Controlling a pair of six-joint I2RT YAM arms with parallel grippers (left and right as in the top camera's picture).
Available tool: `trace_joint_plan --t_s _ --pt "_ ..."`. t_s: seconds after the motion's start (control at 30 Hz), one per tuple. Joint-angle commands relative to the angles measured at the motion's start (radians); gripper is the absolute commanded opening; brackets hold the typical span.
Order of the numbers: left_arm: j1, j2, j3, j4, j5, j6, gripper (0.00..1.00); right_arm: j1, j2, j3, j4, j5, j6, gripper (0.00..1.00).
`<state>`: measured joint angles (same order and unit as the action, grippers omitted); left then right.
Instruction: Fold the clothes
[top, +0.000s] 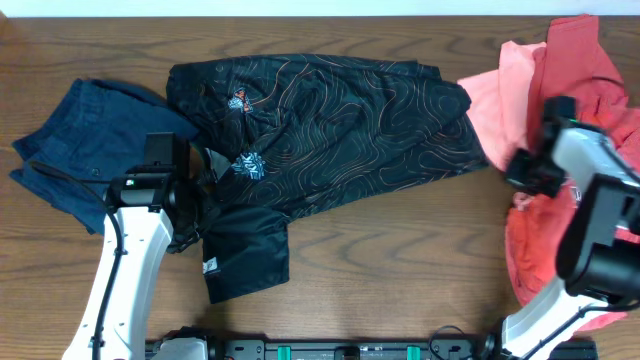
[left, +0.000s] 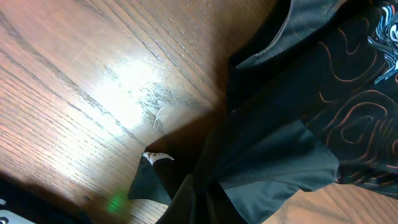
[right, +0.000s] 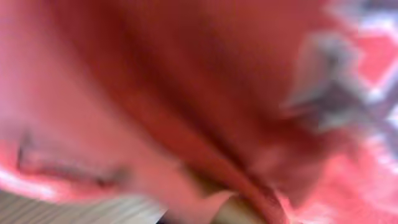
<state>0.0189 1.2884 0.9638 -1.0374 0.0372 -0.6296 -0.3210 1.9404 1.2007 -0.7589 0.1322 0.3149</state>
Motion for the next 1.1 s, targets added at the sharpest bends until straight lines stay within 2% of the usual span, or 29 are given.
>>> trace_joint_plan --t_s 0.0,0.13,0.23,0.3,0.37,0.5,0.73,0.87,1.07 --pt "0.005 -0.001 0.001 -0.006 -0.022 0.009 0.06 -0.152 0.039 -0.002 -0.003 0.093 0.083 0.02" --pt "0.005 -0.001 0.001 -0.006 -0.023 0.009 0.06 -0.268 0.007 0.022 0.010 -0.109 0.048 0.08" --pt "0.005 -0.001 0.001 -0.006 -0.022 0.009 0.06 -0.303 -0.026 0.043 0.014 -0.414 -0.090 0.09" --pt "0.005 -0.001 0.001 -0.011 -0.022 0.009 0.06 -0.290 -0.056 0.046 -0.005 -0.590 -0.204 0.14" --pt "0.005 -0.001 0.001 -0.017 -0.023 0.009 0.06 -0.253 -0.084 0.046 -0.044 -0.681 -0.287 0.25" --pt "0.005 -0.001 0.001 -0.029 -0.023 0.009 0.06 -0.132 -0.104 0.046 -0.124 -0.635 -0.331 0.50" --pt "0.005 -0.001 0.001 -0.035 -0.023 0.009 0.06 0.071 -0.079 -0.005 -0.077 -0.483 -0.217 0.52" --pt "0.005 -0.001 0.001 -0.036 -0.023 0.010 0.06 0.129 -0.062 -0.031 0.014 -0.392 -0.071 0.54" --pt "0.005 -0.001 0.001 -0.036 -0.023 0.009 0.06 0.177 -0.009 -0.035 0.123 -0.394 0.019 0.59"
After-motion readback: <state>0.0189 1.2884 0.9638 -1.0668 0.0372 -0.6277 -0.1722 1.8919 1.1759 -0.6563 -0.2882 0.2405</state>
